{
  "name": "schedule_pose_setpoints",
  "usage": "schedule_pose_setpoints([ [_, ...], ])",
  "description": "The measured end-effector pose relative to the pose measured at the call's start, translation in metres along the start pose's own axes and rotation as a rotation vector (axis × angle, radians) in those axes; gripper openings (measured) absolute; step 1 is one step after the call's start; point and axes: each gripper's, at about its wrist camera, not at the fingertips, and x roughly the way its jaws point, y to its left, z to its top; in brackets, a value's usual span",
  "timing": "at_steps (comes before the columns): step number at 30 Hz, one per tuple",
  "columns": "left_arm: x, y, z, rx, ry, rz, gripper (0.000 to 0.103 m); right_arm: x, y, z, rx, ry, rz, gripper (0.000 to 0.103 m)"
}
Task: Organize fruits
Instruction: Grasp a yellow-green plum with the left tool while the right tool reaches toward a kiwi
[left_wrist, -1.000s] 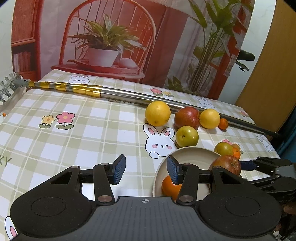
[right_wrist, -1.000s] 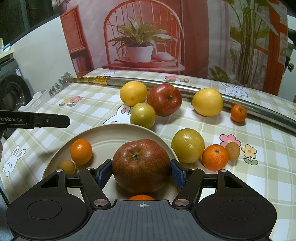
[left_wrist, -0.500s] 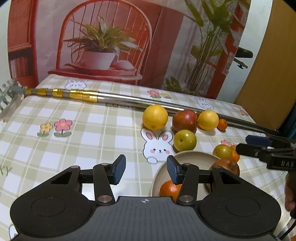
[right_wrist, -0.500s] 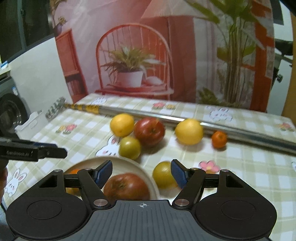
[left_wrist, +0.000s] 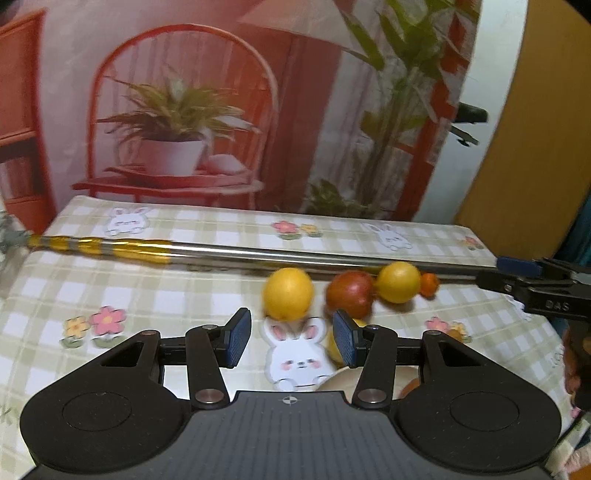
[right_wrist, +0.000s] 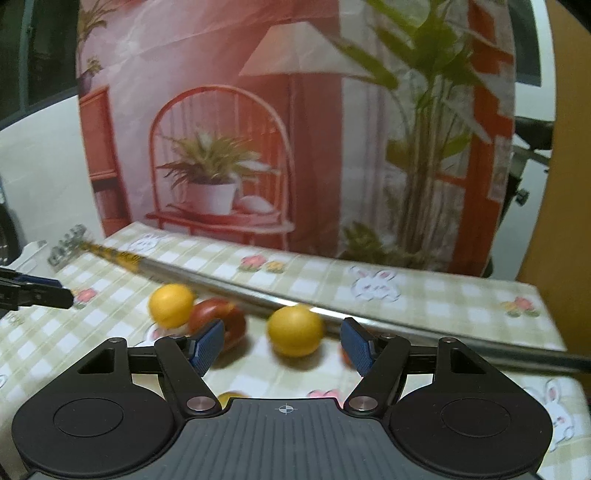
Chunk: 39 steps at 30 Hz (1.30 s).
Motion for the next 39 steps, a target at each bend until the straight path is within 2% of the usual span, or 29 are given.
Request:
schedule_pose_setpoints([
  [4,0.016,-0.016,0.005,0.028,0.033,-0.042,0.052,0.004,-0.013,0.003,0.031,0.000,-0.025,0.065],
  [17,0.075,-0.031,0.002,0.053,0.176,-0.094,0.052,0.015,-0.028,-0.010,0.101,0.036,-0.032,0.062],
  [23,0.105,-0.036,-0.002,0.064,0.231,-0.093,0.052,0.018,-0.030,-0.012,0.113,0.039,-0.028,0.062],
  [33,0.126,-0.038,-0.007,0.052,0.275,-0.088,0.055,0.022,-0.038,-0.019,0.137,0.052,-0.034,0.062],
  [35,0.126,-0.038,-0.009,0.058,0.273,-0.093,0.050,0.023,-0.039,-0.020,0.142,0.054,-0.033,0.062],
  [39,0.123,-0.038,-0.010,0.073,0.261,-0.089,0.050,0.026,-0.043,-0.023,0.150,0.056,-0.034,0.062],
])
